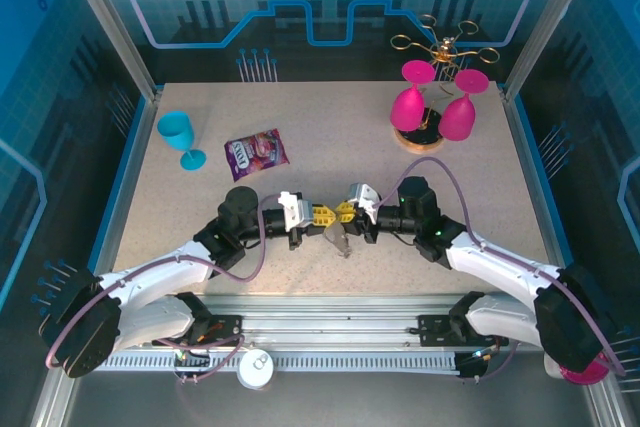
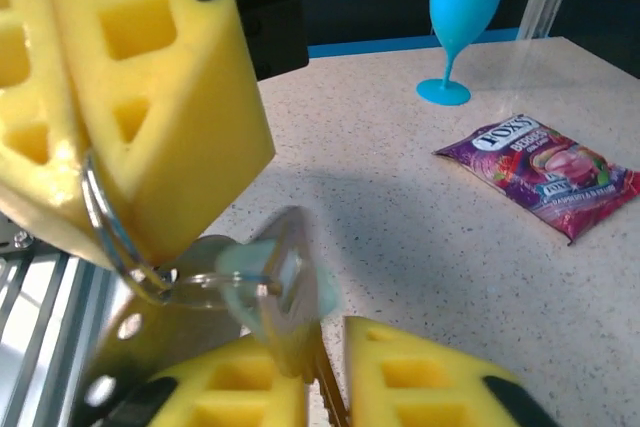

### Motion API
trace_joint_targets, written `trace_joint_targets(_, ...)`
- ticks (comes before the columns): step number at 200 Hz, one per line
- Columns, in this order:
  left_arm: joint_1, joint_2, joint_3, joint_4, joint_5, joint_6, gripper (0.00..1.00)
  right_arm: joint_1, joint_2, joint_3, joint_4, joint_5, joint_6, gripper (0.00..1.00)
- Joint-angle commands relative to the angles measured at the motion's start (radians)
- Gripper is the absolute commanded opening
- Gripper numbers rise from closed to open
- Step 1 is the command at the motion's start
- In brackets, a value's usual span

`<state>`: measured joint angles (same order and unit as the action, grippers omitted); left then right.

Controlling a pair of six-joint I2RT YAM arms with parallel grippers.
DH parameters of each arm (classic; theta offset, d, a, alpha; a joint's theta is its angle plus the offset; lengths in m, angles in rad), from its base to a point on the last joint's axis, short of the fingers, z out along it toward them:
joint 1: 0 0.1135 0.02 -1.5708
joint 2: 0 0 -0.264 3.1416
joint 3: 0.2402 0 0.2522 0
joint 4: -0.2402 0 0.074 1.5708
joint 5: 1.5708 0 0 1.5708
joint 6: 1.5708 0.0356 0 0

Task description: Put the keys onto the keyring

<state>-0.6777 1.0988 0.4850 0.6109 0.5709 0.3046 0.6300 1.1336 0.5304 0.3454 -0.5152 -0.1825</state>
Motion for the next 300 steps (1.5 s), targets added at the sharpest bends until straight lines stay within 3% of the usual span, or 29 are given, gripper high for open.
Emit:
trace_joint_targets(1, 0.005, -0.009, -0.003, 0.002, -0.034, 0.000, 0.00, 0.014, -0.049, -0.009, -0.010, 0.084, -0.034, 0.06)
trace_joint_targets(12, 0.006, -0.013, 0.009, -0.044, -0.060, 0.012, 0.00, 0.019, -0.070, -0.009, -0.041, 0.121, -0.056, 0.00)
trace_joint_targets(57, 0.015, -0.014, 0.065, -0.251, -0.080, 0.061, 0.00, 0.054, -0.119, 0.115, -0.305, 0.341, -0.203, 0.00)
trace_joint_targets(95, 0.023, -0.021, 0.068, -0.341, -0.196, 0.077, 0.00, 0.064, -0.096, 0.272, -0.518, 0.350, -0.296, 0.00)
trace_joint_targets(129, 0.029, -0.053, 0.063, -0.400, -0.281, 0.088, 0.53, 0.113, 0.024, 0.509, -0.676, 0.373, -0.315, 0.00)
trace_joint_targets(142, 0.034, -0.103, 0.042, -0.355, -0.348, 0.072, 0.61, 0.138, 0.082, 0.589, -0.713, 0.406, -0.314, 0.00)
trace_joint_targets(152, 0.032, -0.164, 0.006, -0.271, -0.474, 0.029, 0.69, 0.153, 0.126, 0.640, -0.730, 0.411, -0.312, 0.00)
trace_joint_targets(162, 0.032, -0.233, -0.034, -0.192, -0.646, -0.024, 0.80, 0.170, 0.171, 0.678, -0.735, 0.420, -0.310, 0.00)
trace_joint_targets(175, 0.038, -0.321, -0.089, -0.108, -0.820, -0.042, 0.85, 0.189, 0.227, 0.717, -0.726, 0.427, -0.313, 0.00)
trace_joint_targets(201, 0.043, -0.477, -0.166, -0.049, -1.020, -0.081, 0.90, 0.226, 0.351, 0.779, -0.631, 0.411, -0.266, 0.00)
trace_joint_targets(264, 0.094, -0.566, -0.140, -0.029, -1.313, -0.225, 0.91, 0.359, 0.708, 0.909, -0.327, 0.453, -0.118, 0.00)
trace_joint_targets(300, 0.119, -0.557, -0.113, -0.091, -1.345, -0.264, 0.91, 0.338, 0.730, 0.731, -0.209, 0.484, -0.397, 0.00)
